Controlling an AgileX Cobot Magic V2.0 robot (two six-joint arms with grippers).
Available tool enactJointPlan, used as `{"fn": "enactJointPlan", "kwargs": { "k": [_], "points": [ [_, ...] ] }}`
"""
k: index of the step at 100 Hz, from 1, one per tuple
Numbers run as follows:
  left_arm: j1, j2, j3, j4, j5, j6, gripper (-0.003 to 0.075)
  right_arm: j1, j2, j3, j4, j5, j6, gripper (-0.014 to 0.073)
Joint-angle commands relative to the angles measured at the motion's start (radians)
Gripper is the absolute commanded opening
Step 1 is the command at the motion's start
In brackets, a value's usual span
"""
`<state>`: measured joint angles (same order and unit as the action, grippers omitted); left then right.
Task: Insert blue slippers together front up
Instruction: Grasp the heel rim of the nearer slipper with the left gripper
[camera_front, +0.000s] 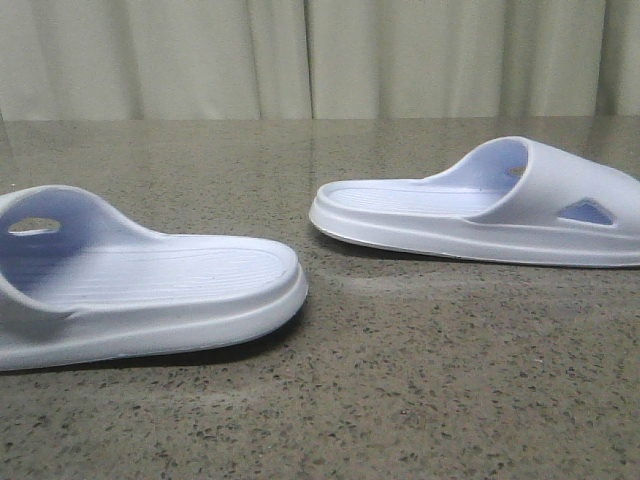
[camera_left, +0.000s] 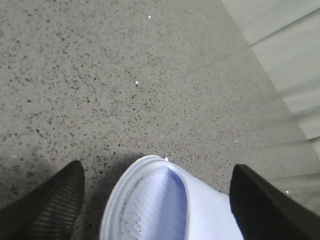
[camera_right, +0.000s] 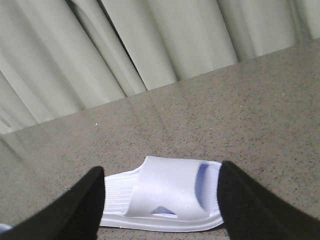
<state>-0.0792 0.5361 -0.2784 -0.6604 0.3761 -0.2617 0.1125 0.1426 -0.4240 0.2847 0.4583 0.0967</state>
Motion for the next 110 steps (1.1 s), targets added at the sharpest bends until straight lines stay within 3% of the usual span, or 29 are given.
{"fn": "enactJointPlan", "kwargs": {
  "k": [1,110],
  "points": [
    [-0.006,0.037,-0.030,-0.040,-0.058,-0.008,0.0531,0.000,0.022,-0.035,0.010,-0.081,-0.001,0.0414],
    [-0.006,0.142,-0.030,-0.200,0.106,-0.008,0.0528,0.000,0.022,-0.035,0.010,-0.081,-0.001,0.0414]
  ]
}}
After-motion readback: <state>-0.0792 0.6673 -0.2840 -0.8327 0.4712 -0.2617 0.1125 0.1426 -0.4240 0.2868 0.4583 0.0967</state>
